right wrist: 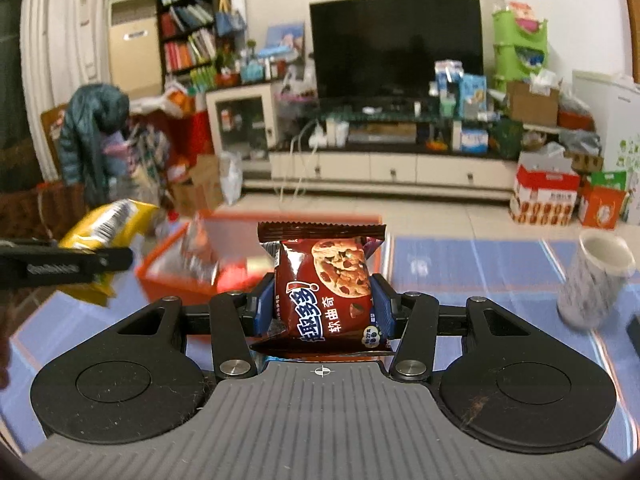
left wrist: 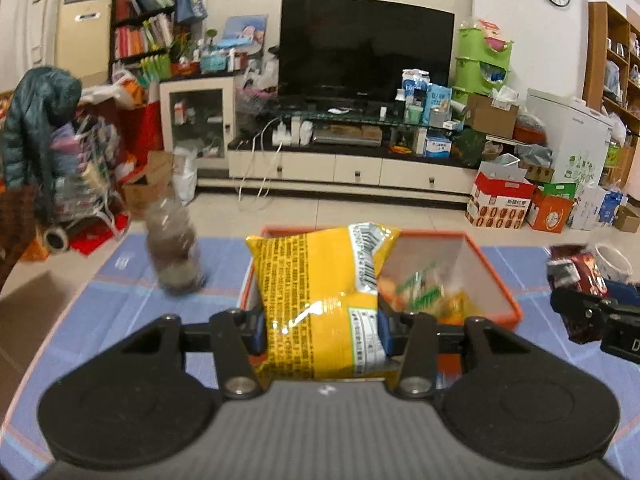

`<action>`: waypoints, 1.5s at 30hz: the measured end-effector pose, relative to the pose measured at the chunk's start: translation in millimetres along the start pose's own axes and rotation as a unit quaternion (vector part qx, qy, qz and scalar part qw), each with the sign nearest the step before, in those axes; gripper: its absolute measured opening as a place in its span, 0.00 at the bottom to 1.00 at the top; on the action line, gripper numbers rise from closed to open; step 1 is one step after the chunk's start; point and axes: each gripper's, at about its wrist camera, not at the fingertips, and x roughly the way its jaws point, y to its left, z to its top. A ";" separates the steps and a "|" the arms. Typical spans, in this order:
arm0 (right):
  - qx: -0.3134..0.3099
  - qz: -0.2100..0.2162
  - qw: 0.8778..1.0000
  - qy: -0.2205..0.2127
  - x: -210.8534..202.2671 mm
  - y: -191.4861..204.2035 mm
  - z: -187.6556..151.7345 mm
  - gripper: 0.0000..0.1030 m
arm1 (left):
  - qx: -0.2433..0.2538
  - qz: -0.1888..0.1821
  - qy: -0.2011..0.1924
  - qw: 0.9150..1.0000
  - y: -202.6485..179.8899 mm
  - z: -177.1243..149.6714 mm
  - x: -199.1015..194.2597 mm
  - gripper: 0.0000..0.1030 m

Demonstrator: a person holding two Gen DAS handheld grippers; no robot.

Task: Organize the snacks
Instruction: 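Carry both packs over the orange box and open both tools to drop them, then grasp the white-yellow pack with the left tool while the right grasps the brown wafer bar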

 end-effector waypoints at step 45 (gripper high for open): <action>0.004 0.032 0.989 0.142 16.8 67.4 -123.4 0.67 | -0.079 0.020 0.101 0.992 66.4 -126.8 -45.4 0.90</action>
